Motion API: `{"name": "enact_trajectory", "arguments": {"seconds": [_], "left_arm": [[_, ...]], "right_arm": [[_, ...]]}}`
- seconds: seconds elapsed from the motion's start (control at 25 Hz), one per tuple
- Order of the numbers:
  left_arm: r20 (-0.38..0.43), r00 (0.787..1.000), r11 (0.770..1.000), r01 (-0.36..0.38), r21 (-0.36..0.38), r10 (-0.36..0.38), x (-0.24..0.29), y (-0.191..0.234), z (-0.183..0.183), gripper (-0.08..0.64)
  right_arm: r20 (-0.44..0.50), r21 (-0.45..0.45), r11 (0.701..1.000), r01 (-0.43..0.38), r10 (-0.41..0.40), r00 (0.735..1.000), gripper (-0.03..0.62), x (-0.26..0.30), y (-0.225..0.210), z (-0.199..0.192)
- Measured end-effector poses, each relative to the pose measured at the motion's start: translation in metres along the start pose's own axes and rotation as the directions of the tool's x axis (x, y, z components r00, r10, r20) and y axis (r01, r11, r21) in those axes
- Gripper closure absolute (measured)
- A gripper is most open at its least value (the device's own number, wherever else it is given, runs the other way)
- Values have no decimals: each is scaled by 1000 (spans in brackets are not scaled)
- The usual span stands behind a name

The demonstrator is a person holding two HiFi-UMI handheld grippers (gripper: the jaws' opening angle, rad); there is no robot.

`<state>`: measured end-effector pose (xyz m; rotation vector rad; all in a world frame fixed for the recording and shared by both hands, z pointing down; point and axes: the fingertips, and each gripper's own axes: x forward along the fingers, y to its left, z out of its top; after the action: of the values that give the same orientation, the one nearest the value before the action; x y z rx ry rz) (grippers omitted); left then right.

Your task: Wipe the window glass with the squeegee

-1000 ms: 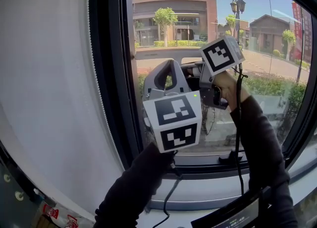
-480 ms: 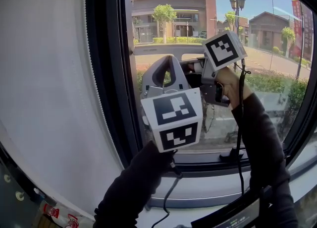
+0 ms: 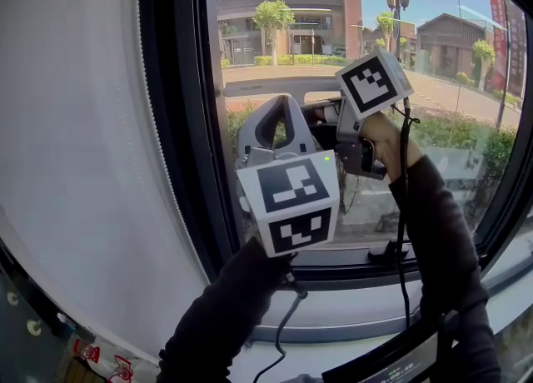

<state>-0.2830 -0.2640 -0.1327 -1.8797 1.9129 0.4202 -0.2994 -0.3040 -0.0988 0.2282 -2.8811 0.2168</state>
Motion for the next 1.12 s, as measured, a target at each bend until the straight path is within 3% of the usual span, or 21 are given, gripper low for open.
{"name": "enact_trajectory", "arguments": {"seconds": [1.12], "left_arm": [[-110, 994, 1000, -6, -17, 4, -26, -10, -57, 565]], "right_arm": [[-56, 102, 995, 9, -3, 998, 568, 12, -13, -66]]}}
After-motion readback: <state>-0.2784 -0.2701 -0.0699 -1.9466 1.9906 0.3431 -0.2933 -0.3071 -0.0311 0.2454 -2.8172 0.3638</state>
